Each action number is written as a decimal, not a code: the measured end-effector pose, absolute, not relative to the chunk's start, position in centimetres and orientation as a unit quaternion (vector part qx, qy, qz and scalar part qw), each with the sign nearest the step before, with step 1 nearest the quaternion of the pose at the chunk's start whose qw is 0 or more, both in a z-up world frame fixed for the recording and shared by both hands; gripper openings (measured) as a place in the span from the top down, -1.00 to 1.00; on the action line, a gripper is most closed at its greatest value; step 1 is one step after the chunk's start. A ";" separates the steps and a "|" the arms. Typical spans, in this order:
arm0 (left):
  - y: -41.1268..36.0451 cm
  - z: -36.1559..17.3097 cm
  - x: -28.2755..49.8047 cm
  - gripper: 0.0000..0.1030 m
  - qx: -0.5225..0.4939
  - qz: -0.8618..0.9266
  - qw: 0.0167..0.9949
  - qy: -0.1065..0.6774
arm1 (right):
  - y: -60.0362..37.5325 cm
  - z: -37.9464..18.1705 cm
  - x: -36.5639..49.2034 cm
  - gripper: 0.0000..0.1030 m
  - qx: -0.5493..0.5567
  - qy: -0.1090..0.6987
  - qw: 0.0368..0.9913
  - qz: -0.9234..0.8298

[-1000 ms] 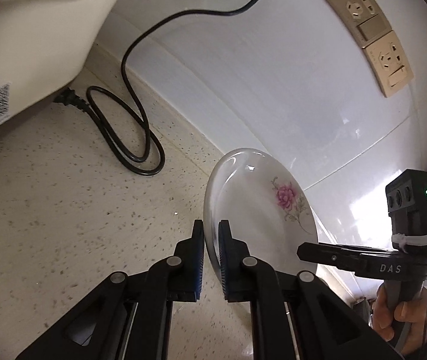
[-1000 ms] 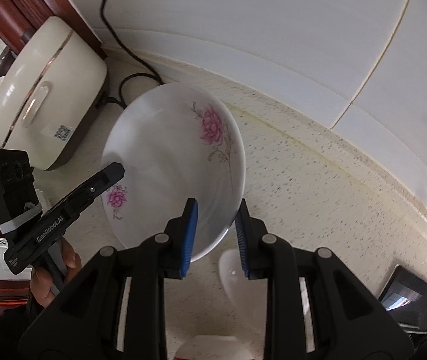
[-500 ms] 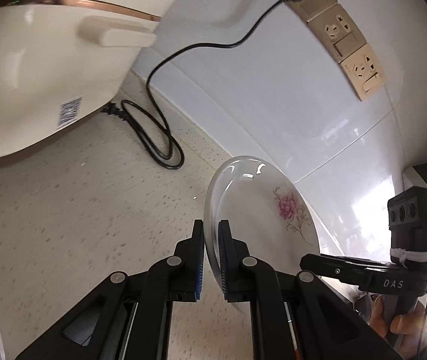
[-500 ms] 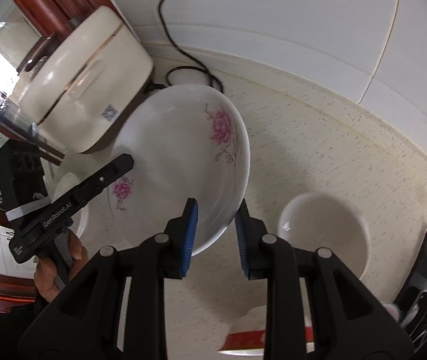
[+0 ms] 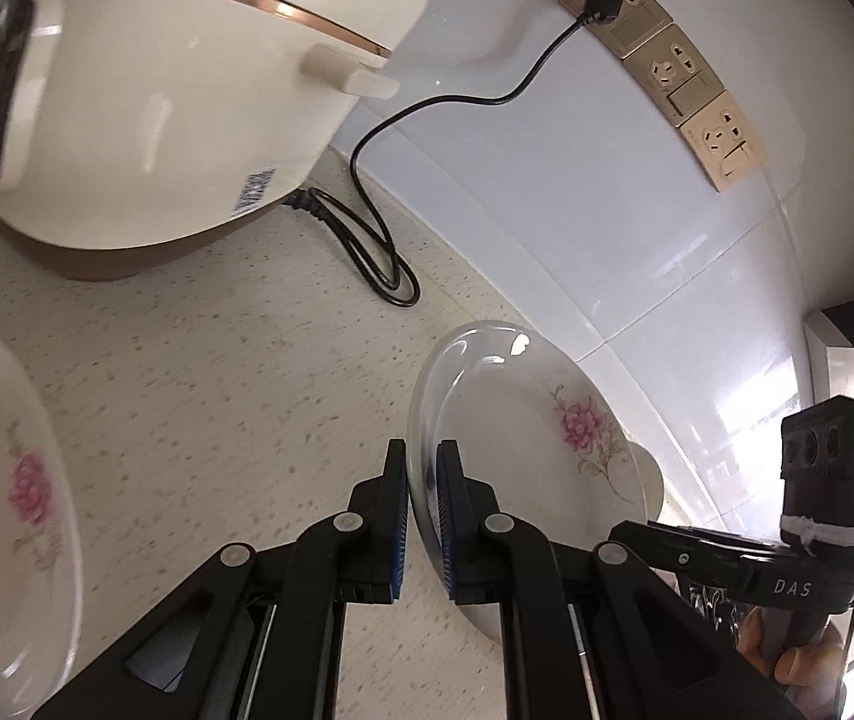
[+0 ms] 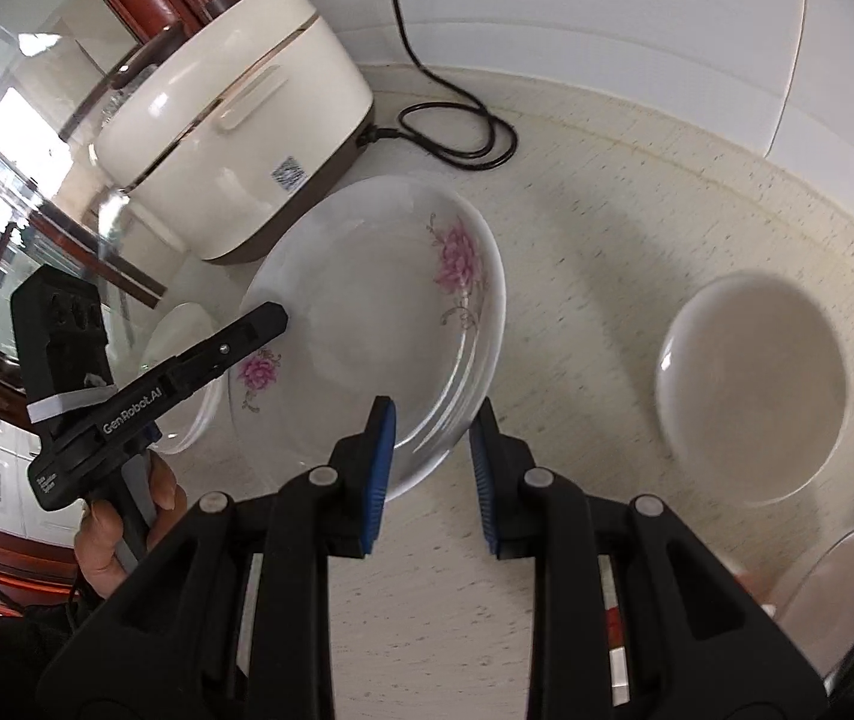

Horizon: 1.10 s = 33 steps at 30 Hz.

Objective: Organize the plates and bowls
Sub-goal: 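Carry the flower plate with both grippers toward the plate stack by the rice cooker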

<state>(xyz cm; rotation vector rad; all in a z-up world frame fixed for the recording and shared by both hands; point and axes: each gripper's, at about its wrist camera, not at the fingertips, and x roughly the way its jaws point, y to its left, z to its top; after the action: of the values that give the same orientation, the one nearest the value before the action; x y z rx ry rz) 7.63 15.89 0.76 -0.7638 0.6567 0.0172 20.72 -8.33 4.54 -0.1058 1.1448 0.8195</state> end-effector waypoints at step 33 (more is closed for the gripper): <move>20.6 0.4 0.7 0.83 -0.368 0.054 0.873 0.315 | -3.6 2.4 15.4 0.43 -0.018 0.504 0.734 0.455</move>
<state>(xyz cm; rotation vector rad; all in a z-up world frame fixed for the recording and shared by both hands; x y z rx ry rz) 0.75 20.58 0.38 -0.7685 0.6571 0.1125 15.43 -3.56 2.35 -0.0405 1.1075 1.0003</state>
